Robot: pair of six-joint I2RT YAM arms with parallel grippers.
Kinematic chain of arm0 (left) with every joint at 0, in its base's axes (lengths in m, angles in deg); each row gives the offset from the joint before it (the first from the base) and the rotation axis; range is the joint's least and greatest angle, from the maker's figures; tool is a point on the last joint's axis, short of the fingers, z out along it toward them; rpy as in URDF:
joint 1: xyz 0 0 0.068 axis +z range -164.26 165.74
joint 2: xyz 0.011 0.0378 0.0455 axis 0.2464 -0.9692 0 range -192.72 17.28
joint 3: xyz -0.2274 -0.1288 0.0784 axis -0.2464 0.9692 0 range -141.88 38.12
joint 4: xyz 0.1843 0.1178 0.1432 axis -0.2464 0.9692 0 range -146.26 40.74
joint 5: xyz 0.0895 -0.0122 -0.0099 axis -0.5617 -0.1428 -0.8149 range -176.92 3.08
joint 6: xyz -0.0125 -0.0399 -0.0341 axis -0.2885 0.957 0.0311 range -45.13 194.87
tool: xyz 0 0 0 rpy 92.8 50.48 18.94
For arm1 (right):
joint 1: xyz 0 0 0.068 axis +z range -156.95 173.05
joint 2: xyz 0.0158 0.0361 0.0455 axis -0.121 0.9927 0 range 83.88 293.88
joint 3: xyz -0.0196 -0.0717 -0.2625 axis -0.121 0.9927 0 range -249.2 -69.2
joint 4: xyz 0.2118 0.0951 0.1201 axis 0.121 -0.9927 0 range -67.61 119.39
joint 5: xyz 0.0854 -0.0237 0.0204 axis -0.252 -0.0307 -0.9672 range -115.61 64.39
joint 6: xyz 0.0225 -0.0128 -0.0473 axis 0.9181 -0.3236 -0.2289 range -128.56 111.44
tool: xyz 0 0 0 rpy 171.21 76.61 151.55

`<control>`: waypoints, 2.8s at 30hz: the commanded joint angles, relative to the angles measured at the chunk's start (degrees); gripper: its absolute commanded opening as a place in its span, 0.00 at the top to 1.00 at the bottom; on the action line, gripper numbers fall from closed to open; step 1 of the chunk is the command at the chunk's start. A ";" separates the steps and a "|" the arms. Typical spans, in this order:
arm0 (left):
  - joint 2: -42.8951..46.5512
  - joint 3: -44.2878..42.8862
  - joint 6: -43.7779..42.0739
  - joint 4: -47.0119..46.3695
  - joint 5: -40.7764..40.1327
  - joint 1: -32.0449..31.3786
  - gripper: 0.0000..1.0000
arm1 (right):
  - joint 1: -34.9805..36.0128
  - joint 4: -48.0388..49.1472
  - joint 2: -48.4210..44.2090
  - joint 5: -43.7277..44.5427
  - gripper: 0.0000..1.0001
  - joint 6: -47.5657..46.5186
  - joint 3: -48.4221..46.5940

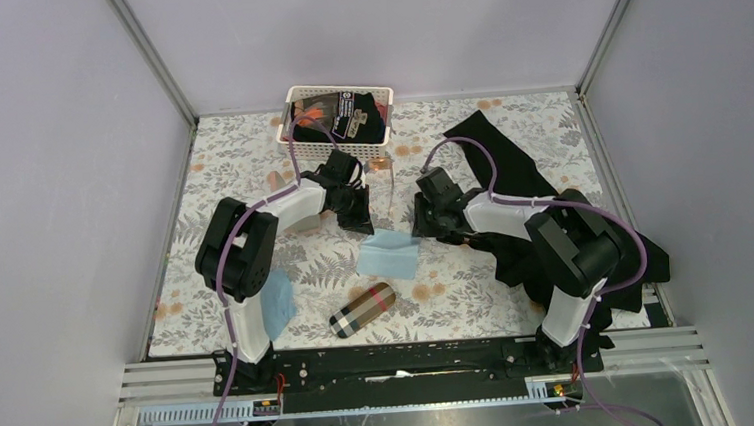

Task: Organize the sunglasses
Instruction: Fold the glasses cleaning cloth at the center of the board.

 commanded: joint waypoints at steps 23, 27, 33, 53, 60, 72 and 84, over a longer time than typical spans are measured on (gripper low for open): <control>1.73 -2.63 -1.13 1.18 1.07 0.21 1.00 | 1.43 -4.07 -1.49 1.02 1.00 -5.07 -2.88; 2.50 -2.48 -1.15 1.16 1.13 0.24 1.00 | 1.86 -1.87 -4.17 0.71 1.00 -5.55 -1.12; 2.66 -2.58 -1.31 1.16 0.93 0.27 1.00 | 2.50 2.93 -4.81 1.47 1.00 -8.16 0.85; 3.40 -1.92 -1.00 1.18 0.54 0.32 1.00 | 3.74 12.28 -7.83 3.06 1.00 -13.79 7.16; 5.37 0.46 -0.66 0.46 0.32 0.33 1.00 | 5.56 13.46 -11.11 3.56 1.00 -13.85 10.05; 7.80 4.45 -0.52 -0.69 0.25 0.34 1.00 | 8.77 12.98 -13.29 3.49 1.00 -14.64 10.02; 8.62 6.06 -0.28 -0.89 -0.56 0.51 1.00 | 11.31 10.83 -15.77 1.93 1.00 -13.71 12.56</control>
